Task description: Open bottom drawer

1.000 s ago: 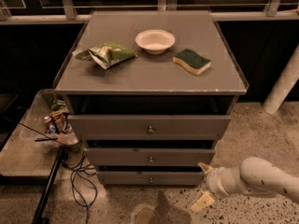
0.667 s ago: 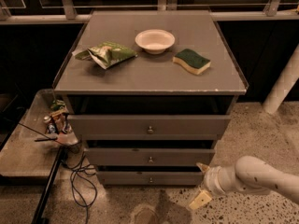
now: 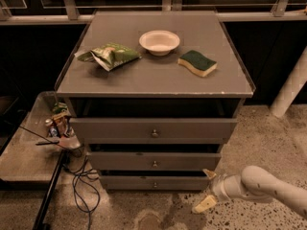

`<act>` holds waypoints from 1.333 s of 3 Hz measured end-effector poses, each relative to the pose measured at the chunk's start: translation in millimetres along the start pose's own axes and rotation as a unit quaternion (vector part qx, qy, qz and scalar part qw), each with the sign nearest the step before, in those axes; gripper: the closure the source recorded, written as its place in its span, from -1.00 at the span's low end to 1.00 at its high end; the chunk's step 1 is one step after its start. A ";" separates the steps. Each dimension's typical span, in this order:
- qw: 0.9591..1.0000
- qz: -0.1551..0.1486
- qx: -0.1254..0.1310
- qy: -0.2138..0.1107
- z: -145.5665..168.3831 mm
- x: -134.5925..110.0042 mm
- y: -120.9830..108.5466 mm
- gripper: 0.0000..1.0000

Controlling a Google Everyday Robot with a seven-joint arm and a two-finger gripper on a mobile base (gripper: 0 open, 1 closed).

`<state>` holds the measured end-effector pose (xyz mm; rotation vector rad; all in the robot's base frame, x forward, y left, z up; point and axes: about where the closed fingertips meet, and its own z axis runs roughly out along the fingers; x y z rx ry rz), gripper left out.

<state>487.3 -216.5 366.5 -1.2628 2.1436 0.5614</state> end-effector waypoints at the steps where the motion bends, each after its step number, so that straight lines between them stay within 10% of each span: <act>1: 1.000 0.001 -0.004 -0.028 24.2 20.5 -13.5 -1.00; 4: 0.996 -0.030 -0.044 -0.073 88.2 52.2 -16.2 -1.00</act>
Offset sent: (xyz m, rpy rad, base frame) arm 0.0199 -0.0084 -0.0943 0.1496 -0.0292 0.0430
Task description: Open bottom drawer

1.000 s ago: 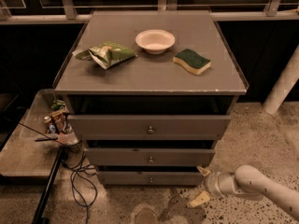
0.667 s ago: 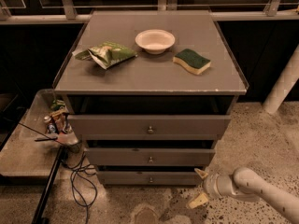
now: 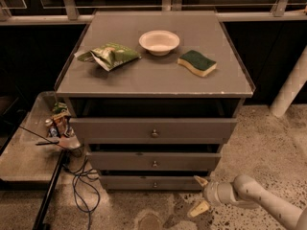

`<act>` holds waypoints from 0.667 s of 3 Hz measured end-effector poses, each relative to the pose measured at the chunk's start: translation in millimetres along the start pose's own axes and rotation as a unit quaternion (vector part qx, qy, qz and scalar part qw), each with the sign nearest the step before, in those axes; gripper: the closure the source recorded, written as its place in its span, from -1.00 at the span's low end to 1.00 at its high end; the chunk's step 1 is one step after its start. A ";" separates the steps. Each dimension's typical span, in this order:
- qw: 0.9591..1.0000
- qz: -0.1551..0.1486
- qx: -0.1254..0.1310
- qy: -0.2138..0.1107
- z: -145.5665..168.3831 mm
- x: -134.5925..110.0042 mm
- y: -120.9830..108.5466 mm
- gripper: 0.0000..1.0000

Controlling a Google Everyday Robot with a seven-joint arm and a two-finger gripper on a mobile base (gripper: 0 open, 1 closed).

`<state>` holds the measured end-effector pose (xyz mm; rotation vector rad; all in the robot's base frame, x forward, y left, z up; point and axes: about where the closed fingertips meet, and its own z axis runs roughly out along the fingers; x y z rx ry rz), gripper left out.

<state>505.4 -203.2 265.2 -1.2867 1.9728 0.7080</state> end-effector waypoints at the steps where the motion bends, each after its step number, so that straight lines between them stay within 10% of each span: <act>1: 1.000 -0.006 0.002 -0.010 14.1 -6.1 -6.7 -1.00; 2: 1.000 -0.007 0.002 -0.024 41.6 -13.4 -21.6 -1.00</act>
Offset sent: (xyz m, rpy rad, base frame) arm 0.0680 0.0465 -0.0326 0.0650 -0.0542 -0.0124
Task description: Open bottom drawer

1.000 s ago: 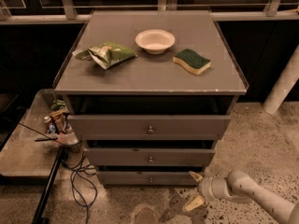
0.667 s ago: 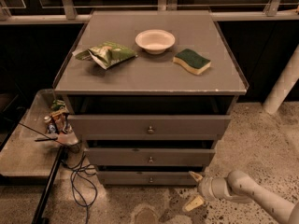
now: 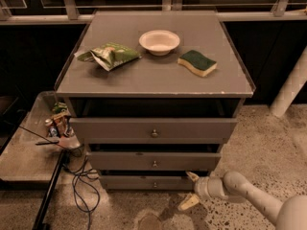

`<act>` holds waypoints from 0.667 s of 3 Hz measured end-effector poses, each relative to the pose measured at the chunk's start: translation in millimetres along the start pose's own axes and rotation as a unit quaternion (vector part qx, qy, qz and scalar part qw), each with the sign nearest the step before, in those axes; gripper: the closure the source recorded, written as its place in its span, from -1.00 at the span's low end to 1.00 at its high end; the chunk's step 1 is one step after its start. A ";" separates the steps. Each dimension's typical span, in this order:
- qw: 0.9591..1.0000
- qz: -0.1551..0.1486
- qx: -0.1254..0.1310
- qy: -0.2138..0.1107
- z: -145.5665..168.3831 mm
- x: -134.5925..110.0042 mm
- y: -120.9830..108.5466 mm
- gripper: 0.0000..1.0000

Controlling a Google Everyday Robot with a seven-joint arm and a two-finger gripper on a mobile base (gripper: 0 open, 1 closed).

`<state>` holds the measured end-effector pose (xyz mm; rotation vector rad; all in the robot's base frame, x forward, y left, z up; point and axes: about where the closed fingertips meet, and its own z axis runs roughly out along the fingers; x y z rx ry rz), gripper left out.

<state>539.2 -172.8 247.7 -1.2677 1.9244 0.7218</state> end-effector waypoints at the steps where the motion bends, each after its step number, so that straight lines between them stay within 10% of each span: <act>1: 1.000 -0.003 0.005 -0.009 15.8 -2.0 -16.0 -1.00; 2: 1.000 -0.009 0.016 -0.016 23.0 -3.9 -30.6 -1.00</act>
Offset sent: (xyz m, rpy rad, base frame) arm 0.0562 0.0039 -0.0142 0.0159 -0.0812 -0.0397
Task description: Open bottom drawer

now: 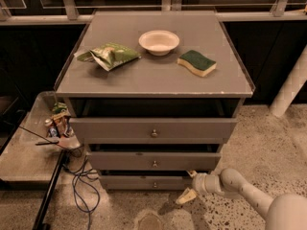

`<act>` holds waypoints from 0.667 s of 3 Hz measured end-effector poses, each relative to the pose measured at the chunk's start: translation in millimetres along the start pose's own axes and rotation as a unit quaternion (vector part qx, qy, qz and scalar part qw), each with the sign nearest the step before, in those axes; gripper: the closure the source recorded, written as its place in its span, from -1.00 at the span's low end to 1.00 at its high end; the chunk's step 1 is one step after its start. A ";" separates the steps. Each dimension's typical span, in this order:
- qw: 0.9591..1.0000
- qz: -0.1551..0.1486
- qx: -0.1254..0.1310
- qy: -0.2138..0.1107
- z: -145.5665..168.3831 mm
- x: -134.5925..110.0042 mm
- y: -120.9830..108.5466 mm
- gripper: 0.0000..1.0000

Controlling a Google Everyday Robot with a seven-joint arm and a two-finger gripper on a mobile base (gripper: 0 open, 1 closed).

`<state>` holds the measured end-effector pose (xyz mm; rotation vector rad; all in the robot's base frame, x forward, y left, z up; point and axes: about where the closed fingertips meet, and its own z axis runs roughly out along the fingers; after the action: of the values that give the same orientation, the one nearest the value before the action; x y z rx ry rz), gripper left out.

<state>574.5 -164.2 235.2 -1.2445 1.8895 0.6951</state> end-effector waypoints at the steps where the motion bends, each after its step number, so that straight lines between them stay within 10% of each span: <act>1: 1.000 0.000 0.021 0.004 7.2 12.9 -14.5 -1.00; 2: 1.000 0.000 0.021 0.004 7.4 13.2 -14.4 -1.00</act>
Offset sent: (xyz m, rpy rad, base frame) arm 0.0213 -0.0205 -0.0259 -0.0448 -0.0345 -0.0744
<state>586.9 -170.7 219.6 -1.2223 1.9005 0.6486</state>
